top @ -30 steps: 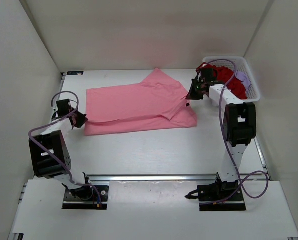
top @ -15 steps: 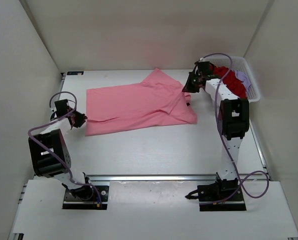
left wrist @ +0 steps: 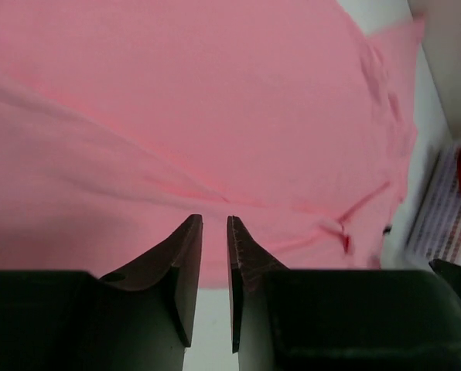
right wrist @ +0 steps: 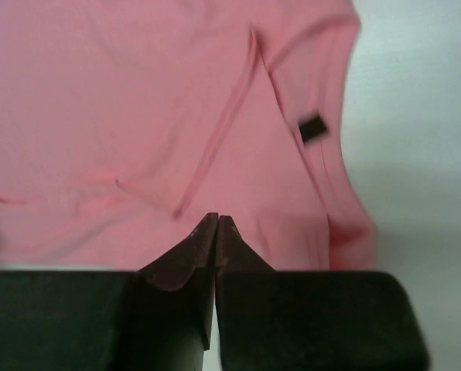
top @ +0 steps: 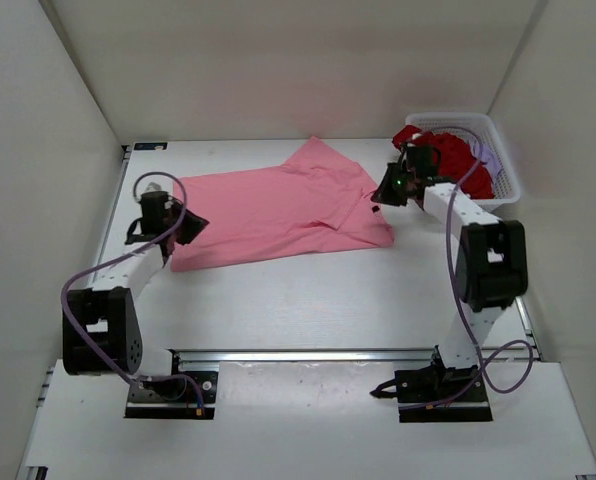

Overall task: Fold and stack the t-shirts
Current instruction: Fold the flattened tshirt in 1/3 of the way

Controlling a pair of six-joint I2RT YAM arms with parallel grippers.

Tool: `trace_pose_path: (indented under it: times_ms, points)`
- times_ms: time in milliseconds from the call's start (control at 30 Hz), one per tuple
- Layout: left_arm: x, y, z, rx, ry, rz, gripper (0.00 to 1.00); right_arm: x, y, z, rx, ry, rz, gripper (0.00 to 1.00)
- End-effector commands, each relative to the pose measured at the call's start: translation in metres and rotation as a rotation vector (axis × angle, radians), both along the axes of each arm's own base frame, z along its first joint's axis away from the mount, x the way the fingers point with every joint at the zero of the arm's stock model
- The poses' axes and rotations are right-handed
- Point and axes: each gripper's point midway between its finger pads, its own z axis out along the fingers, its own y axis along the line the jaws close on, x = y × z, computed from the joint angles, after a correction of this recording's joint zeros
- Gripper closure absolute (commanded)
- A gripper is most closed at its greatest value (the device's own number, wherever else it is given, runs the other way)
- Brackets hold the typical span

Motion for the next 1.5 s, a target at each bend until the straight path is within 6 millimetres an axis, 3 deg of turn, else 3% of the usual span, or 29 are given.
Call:
trace_pose_path:
  times_ms: [0, 33, 67, 133, 200, 267, 367, 467, 667, 733, 800, 867, 1000, 1100, 1200, 1367, 1467]
  points:
    - [-0.003, -0.042, -0.004, 0.013, -0.023, -0.106, 0.70, -0.029, -0.015, 0.012, 0.021, -0.093, -0.085, 1.00]
    - [-0.002, -0.049, -0.004, 0.008, -0.026, -0.115, 0.70, -0.035, -0.015, 0.020, 0.024, -0.126, -0.096, 1.00]
    - [-0.004, -0.051, -0.013, -0.002, -0.006, -0.113, 0.72, -0.054, -0.019, 0.006, 0.029, -0.097, -0.115, 1.00]
    - [-0.007, -0.063, -0.021, -0.053, -0.010, -0.141, 0.72, -0.070, -0.028, -0.004, 0.013, -0.101, -0.144, 1.00]
    - [-0.009, -0.067, -0.027, -0.060, 0.003, -0.153, 0.72, -0.090, -0.037, -0.021, -0.010, -0.072, -0.173, 0.91]
    - [-0.012, -0.066, -0.037, -0.044, 0.030, -0.156, 0.73, -0.103, -0.042, -0.035, -0.020, -0.037, -0.180, 0.73]
    - [-0.015, -0.064, -0.047, -0.087, 0.043, -0.143, 0.74, -0.099, -0.050, -0.047, -0.016, -0.033, -0.198, 0.60]
    - [-0.018, -0.057, -0.067, -0.091, 0.105, -0.120, 0.74, -0.091, -0.052, -0.060, -0.001, 0.028, -0.182, 0.56]
    - [-0.021, -0.047, -0.081, -0.071, 0.145, -0.097, 0.75, -0.065, -0.052, -0.068, 0.001, 0.017, -0.197, 0.59]
    - [-0.024, -0.044, -0.083, -0.046, 0.154, -0.100, 0.75, -0.062, -0.054, -0.073, 0.019, 0.026, -0.207, 0.73]
    - [-0.023, -0.043, -0.082, -0.026, 0.146, -0.091, 0.75, -0.059, -0.052, -0.072, 0.053, 0.020, -0.193, 0.93]
    - [-0.024, -0.043, -0.084, -0.008, 0.159, -0.090, 0.75, -0.066, -0.056, -0.079, 0.061, 0.051, -0.212, 1.00]
    - [-0.033, -0.033, -0.094, 0.018, 0.199, -0.065, 0.77, -0.102, -0.056, -0.083, 0.050, 0.088, -0.254, 1.00]
    - [-0.045, -0.030, -0.099, 0.053, 0.214, -0.045, 0.79, -0.149, -0.059, -0.093, 0.066, 0.119, -0.289, 1.00]
    - [-0.062, -0.021, -0.103, 0.064, 0.252, -0.026, 0.80, -0.183, -0.069, -0.097, 0.085, 0.122, -0.327, 1.00]
    - [-0.086, -0.010, -0.101, 0.061, 0.260, -0.018, 0.77, -0.220, -0.087, -0.091, 0.074, 0.122, -0.393, 0.99]
    - [-0.102, -0.016, -0.098, 0.055, 0.254, -0.059, 0.72, -0.230, -0.084, -0.080, 0.060, 0.107, -0.370, 0.97]
